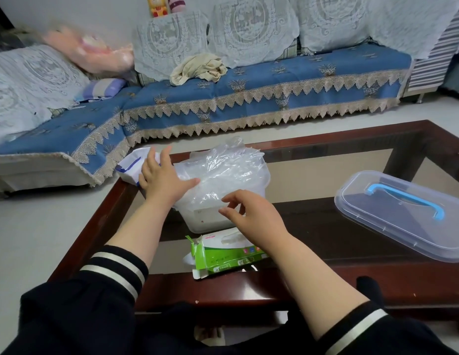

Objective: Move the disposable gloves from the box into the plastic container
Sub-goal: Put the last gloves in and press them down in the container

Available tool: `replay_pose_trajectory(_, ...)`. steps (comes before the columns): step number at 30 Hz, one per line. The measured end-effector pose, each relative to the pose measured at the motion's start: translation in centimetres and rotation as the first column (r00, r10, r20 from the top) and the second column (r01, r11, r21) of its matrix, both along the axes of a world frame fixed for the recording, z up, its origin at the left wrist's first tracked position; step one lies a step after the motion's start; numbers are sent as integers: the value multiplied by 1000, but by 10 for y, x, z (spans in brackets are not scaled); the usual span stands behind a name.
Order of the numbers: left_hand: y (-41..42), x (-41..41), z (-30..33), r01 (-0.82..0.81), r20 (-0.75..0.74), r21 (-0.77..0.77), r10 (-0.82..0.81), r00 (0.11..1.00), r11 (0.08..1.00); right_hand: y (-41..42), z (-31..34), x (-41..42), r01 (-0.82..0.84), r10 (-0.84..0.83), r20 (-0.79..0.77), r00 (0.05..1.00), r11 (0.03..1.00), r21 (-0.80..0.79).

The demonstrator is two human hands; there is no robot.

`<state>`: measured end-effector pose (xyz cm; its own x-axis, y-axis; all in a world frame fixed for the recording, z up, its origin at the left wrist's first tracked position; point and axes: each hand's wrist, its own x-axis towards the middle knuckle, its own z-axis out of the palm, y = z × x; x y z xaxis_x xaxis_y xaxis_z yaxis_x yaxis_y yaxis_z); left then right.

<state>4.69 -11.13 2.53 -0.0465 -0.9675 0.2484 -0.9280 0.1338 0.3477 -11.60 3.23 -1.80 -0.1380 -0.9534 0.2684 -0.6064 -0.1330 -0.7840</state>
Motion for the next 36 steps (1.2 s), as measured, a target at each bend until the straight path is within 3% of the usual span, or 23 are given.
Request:
replay_pose_trajectory(2,2,0,5,-36,-204,-81,19,979,996,0,0,-1,5,-5,5,1000,1000,1)
replay_pose_trajectory(4,5,2,9,-73,-302,-134,29,953,988,0,0,-1,10,-10,13,1000,1000,-7)
replay_pose_trajectory(10,6,5,22,5,-200,-252,-57,978,968,2,6,4,63,-45,111,993,984,-164)
replay_pose_trajectory(13,9,2,27,70,-278,-287,-153,948,955,2,23,8,86,-64,90,994,957,-275)
replay_pose_trajectory(15,10,1,34,83,-329,-329,-196,924,941,-9,44,6,102,-100,20,995,959,-264)
replay_pose_trajectory(16,11,1,38,107,-289,-364,-222,931,925,-19,54,3,109,-120,-43,992,972,-210)
replay_pose_trajectory(17,11,2,41,157,-156,-430,-245,957,889,-30,63,0,116,-132,-123,984,984,-133)
replay_pose_trajectory(18,12,0,42,244,50,-508,-254,966,826,-41,68,-4,124,-132,-211,968,991,-53)
replay_pose_trajectory(20,15,-5,40,485,448,-557,-248,859,674,-64,71,-6,126,-84,-392,916,988,84)
replay_pose_trajectory(21,18,-12,38,591,570,-474,-285,771,652,-72,69,-7,124,-40,-470,882,981,150)
replay_pose_trajectory(22,21,-18,33,646,640,-330,-341,689,688,-80,67,-8,127,5,-528,849,969,214)
replay_pose_trajectory(24,20,-28,24,566,650,-27,-415,637,824,-97,64,-8,147,82,-600,796,935,322)
replay_pose_trajectory(26,15,-34,20,395,595,216,-441,672,893,-110,57,-11,183,159,-641,751,882,434)
replay_pose_trajectory(28,1,-33,18,314,497,375,-475,726,872,-128,48,-10,219,222,-646,730,820,529)
replay_pose_trajectory(34,-22,-39,2,200,292,618,-459,839,761,-156,28,-4,208,302,-557,774,710,673)
replay_pose_trajectory(36,-27,-40,-6,180,298,656,-470,831,733,-157,24,-3,182,367,-546,753,681,709)
